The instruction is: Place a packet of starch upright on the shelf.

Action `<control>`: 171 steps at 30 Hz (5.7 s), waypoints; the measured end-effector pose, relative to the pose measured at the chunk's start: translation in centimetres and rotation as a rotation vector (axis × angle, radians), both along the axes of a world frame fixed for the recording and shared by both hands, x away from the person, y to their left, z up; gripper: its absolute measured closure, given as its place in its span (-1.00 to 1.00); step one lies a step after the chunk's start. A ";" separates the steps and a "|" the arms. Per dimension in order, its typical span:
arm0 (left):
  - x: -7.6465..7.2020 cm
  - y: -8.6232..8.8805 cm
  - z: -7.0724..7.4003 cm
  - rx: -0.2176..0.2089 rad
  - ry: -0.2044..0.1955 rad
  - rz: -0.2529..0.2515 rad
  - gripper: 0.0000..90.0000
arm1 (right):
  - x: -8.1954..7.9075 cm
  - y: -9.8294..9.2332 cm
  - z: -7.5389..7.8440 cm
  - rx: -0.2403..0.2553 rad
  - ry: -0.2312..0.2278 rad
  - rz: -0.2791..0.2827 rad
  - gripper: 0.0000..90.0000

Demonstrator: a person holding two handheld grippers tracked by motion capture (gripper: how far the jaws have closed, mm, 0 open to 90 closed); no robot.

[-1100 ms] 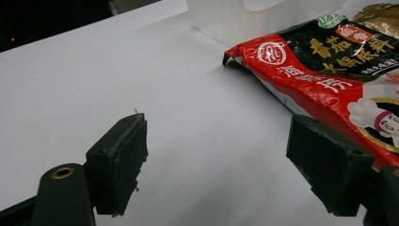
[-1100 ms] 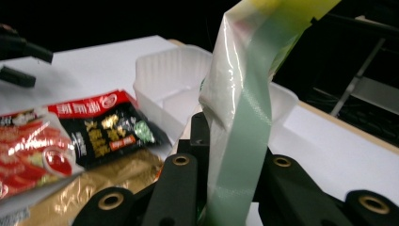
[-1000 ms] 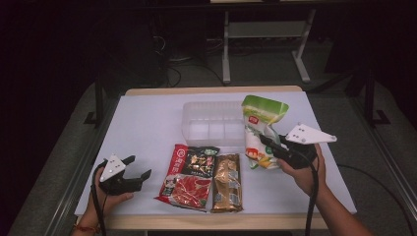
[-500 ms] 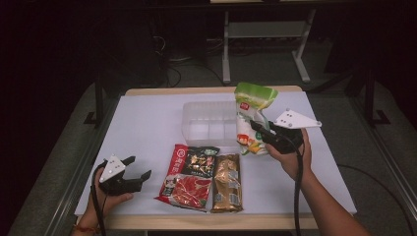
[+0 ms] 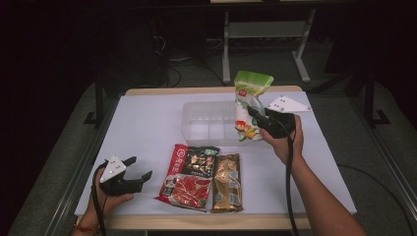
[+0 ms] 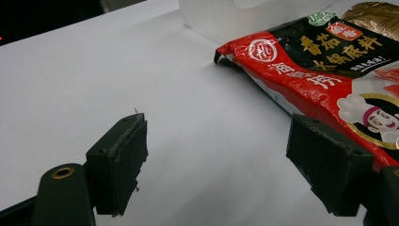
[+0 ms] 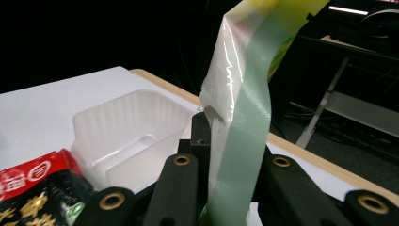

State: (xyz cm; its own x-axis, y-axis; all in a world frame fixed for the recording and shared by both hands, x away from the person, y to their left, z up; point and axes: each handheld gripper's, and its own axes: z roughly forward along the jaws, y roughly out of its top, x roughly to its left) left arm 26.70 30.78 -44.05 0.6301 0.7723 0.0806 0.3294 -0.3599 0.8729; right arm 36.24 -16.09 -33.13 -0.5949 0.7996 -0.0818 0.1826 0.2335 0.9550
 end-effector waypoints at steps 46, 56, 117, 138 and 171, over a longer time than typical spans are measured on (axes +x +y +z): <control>0.0 -0.5 -0.4 -0.013 0.027 -0.064 -0.54 | 7.3 5.7 -4.8 -0.095 -0.023 -0.114 0.79; 0.0 -0.7 -0.4 -0.001 0.031 -0.076 -0.54 | 6.3 5.4 -6.5 -0.094 -0.026 -0.088 0.79; -0.2 -1.5 -0.5 0.033 0.055 -0.109 -0.54 | 3.3 2.5 -5.4 -0.238 0.188 0.080 0.54; -0.3 -1.8 -0.3 0.044 0.053 -0.116 -0.54 | 0.3 0.7 -3.7 -0.184 0.156 0.127 0.45; -0.8 -2.3 -0.1 0.048 0.043 -0.137 -0.54 | -3.8 0.7 -9.6 -0.147 0.405 0.272 -0.32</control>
State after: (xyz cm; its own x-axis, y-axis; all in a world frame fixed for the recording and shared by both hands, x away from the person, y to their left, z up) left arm 25.90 28.47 -44.13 0.7326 0.6751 0.0864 0.3109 -0.4449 0.8399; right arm 32.48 -15.37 -42.76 -0.7873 0.6087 0.0981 0.4450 0.4508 0.7738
